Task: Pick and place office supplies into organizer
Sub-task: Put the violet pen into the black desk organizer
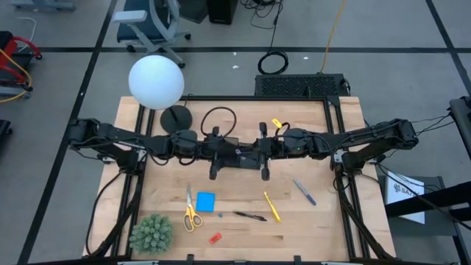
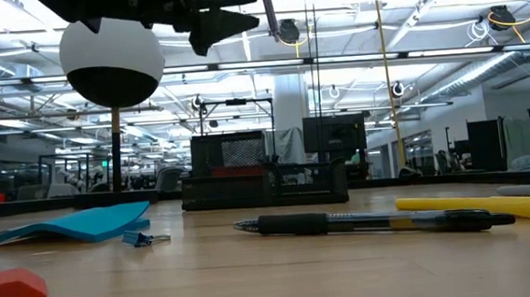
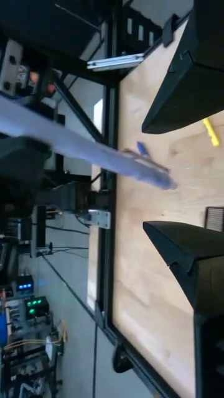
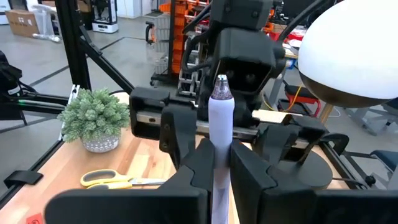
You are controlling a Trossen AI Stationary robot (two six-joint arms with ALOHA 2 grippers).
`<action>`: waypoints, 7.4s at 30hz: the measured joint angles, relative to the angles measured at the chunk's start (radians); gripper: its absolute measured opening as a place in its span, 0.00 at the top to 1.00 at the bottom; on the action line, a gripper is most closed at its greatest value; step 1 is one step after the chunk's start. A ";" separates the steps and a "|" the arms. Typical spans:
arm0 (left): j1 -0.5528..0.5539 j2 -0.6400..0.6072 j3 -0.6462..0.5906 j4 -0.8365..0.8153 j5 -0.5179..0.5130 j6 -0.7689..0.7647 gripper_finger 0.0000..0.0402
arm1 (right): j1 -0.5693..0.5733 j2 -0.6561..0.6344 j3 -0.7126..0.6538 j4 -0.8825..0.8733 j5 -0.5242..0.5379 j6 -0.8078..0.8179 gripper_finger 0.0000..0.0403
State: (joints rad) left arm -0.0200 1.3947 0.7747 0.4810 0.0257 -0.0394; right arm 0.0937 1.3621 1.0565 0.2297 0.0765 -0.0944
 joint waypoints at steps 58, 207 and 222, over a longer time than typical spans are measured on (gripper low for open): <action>-0.001 0.077 0.004 0.151 0.010 0.051 0.89 | -0.002 0.043 -0.039 0.192 -0.037 -0.029 0.94; -0.075 0.077 0.004 -0.016 0.316 -0.819 0.90 | 0.290 0.399 -0.043 0.604 0.782 -1.716 0.91; -0.073 0.077 0.004 -0.016 0.309 -0.782 0.89 | 0.291 0.399 -0.044 0.596 0.785 -1.682 0.91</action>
State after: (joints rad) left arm -0.0934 1.4719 0.7784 0.4652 0.3347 -0.8215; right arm 0.3843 1.7607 1.0126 0.8255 0.8619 -1.7766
